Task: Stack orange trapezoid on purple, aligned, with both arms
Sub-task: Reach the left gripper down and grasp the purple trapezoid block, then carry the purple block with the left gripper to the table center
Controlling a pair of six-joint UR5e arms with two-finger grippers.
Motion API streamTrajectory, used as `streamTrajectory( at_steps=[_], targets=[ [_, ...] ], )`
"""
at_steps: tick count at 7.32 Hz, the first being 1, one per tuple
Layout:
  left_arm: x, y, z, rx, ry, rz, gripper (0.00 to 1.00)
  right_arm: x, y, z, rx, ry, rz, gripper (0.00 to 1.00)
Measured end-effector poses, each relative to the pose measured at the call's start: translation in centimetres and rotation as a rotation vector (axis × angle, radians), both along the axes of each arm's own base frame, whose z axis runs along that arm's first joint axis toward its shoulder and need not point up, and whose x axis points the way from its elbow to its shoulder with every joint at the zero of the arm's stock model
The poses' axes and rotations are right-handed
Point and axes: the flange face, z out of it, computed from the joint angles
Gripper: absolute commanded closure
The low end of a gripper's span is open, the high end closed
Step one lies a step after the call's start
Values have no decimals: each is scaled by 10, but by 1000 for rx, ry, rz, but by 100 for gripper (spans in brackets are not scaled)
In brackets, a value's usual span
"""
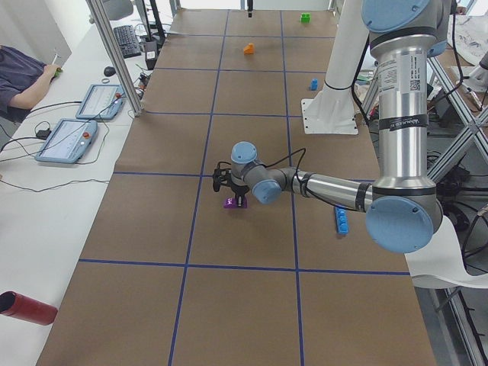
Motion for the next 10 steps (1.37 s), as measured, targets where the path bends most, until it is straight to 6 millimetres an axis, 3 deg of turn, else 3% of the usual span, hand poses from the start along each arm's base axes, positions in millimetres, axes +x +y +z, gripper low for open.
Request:
streamTrajectory(
  at_steps=[1, 3, 6, 7, 8, 10],
  targets=[
    [19, -13, -36, 27, 24, 10, 100, 0, 0, -1, 1, -1, 0, 0],
    [85, -41, -133, 76, 44, 43, 100, 0, 0, -3, 4, -5, -1, 0],
    [204, -34, -289, 128, 14, 125, 100, 0, 0, -5, 7, -9, -2, 0],
    [239, -30, -329, 139, 9, 146, 100, 0, 0, -5, 8, -10, -2, 0],
    [274, -29, -357, 120, 7, 153, 100, 0, 0, -6, 8, -10, -2, 0],
    [334, -28, -386, 55, -18, 140, 100, 0, 0, -6, 8, -10, -2, 0]
  ],
)
